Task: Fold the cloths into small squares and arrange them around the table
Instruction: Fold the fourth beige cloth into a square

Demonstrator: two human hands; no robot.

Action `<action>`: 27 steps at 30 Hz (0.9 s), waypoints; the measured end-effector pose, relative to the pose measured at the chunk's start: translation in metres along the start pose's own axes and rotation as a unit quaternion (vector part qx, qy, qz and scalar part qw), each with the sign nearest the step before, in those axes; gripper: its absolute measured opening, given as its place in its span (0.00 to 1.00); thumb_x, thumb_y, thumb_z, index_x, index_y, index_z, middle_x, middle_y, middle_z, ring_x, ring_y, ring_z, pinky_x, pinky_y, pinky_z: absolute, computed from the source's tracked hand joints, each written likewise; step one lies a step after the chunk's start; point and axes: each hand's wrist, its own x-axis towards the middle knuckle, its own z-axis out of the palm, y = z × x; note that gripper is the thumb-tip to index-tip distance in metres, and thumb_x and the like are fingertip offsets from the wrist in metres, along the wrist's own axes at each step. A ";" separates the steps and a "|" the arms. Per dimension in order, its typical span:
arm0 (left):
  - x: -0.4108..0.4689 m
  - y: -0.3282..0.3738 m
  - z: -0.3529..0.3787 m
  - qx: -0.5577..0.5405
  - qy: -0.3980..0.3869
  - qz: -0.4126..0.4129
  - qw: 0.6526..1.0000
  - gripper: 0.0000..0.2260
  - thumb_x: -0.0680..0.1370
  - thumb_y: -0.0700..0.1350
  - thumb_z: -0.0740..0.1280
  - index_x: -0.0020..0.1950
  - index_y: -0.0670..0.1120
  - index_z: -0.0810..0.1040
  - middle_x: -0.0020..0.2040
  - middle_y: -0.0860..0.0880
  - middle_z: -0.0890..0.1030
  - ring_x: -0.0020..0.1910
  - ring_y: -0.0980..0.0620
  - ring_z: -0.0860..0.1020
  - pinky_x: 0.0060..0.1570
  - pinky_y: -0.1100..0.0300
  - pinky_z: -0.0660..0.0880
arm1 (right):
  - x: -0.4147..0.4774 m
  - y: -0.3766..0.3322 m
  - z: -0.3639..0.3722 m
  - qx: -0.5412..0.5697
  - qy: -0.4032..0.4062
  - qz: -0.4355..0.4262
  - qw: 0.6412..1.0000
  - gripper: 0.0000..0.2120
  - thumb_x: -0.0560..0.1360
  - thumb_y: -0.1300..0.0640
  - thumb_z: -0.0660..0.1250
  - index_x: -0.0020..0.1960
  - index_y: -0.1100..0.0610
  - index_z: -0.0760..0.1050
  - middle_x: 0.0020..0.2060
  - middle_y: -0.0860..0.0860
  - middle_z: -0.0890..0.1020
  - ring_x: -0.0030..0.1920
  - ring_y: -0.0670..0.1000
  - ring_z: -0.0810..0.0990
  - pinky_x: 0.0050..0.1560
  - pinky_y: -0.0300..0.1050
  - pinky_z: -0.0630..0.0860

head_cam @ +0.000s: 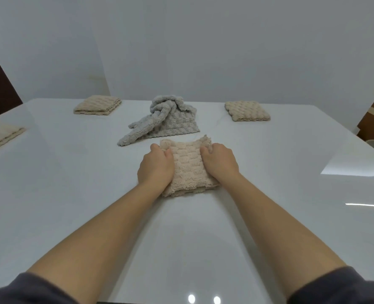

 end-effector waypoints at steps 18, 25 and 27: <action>-0.043 0.160 0.110 -0.223 -0.225 0.008 0.948 0.20 0.75 0.39 0.61 0.66 0.49 0.72 0.60 0.43 0.79 0.50 0.45 0.80 0.40 0.58 0.79 | 0.042 0.167 -0.150 0.110 0.089 0.113 0.983 0.22 0.76 0.55 0.63 0.70 0.56 0.72 0.64 0.54 0.77 0.63 0.54 0.75 0.59 0.44 0.70; -0.063 0.216 0.150 -0.102 -0.240 0.177 0.949 0.13 0.72 0.35 0.65 0.43 0.54 0.70 0.54 0.50 0.68 0.52 0.48 0.73 0.49 0.58 0.72 | 0.042 0.227 -0.188 0.152 0.185 0.135 0.962 0.20 0.75 0.59 0.64 0.67 0.56 0.74 0.58 0.52 0.80 0.53 0.50 0.76 0.54 0.42 0.70; -0.069 0.225 0.163 -0.079 -0.237 0.236 0.939 0.07 0.75 0.38 0.64 0.45 0.50 0.73 0.58 0.49 0.70 0.56 0.48 0.72 0.53 0.61 0.67 | 0.041 0.242 -0.196 0.156 0.223 0.147 0.951 0.19 0.75 0.59 0.64 0.66 0.56 0.74 0.59 0.51 0.80 0.56 0.51 0.76 0.57 0.42 0.69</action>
